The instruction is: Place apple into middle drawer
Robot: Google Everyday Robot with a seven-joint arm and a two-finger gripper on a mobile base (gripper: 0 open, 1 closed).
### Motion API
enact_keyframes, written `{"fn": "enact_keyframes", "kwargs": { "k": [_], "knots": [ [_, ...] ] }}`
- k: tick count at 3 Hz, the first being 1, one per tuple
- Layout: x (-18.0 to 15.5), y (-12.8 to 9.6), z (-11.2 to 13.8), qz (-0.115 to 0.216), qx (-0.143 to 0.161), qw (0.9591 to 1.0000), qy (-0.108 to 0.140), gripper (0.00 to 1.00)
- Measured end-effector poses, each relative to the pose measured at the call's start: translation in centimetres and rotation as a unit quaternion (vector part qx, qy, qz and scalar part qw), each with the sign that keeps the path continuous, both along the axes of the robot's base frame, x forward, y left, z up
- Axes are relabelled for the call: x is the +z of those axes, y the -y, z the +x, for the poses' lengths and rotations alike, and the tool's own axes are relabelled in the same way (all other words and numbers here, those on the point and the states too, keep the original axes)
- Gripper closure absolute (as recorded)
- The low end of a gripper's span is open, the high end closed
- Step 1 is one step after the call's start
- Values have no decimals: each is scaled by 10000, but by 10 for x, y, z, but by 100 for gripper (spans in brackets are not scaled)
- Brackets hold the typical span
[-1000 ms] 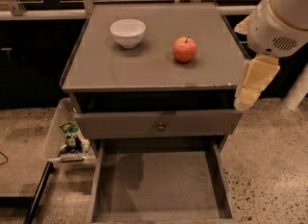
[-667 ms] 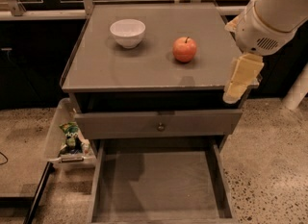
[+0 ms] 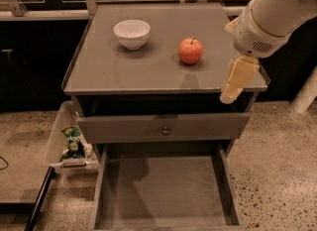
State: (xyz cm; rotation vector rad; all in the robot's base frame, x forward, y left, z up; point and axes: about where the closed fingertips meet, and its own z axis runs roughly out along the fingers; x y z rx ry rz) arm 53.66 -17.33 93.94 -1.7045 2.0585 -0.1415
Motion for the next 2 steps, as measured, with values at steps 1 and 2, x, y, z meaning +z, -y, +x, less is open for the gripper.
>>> {"fn": "enact_keyframes", "kwargs": {
  "k": [1, 2],
  "knots": [
    [-6, -4, 34, 306, -41, 9991, 300, 0],
    [-3, -6, 66, 820, 25, 9947, 625, 0]
  ]
}}
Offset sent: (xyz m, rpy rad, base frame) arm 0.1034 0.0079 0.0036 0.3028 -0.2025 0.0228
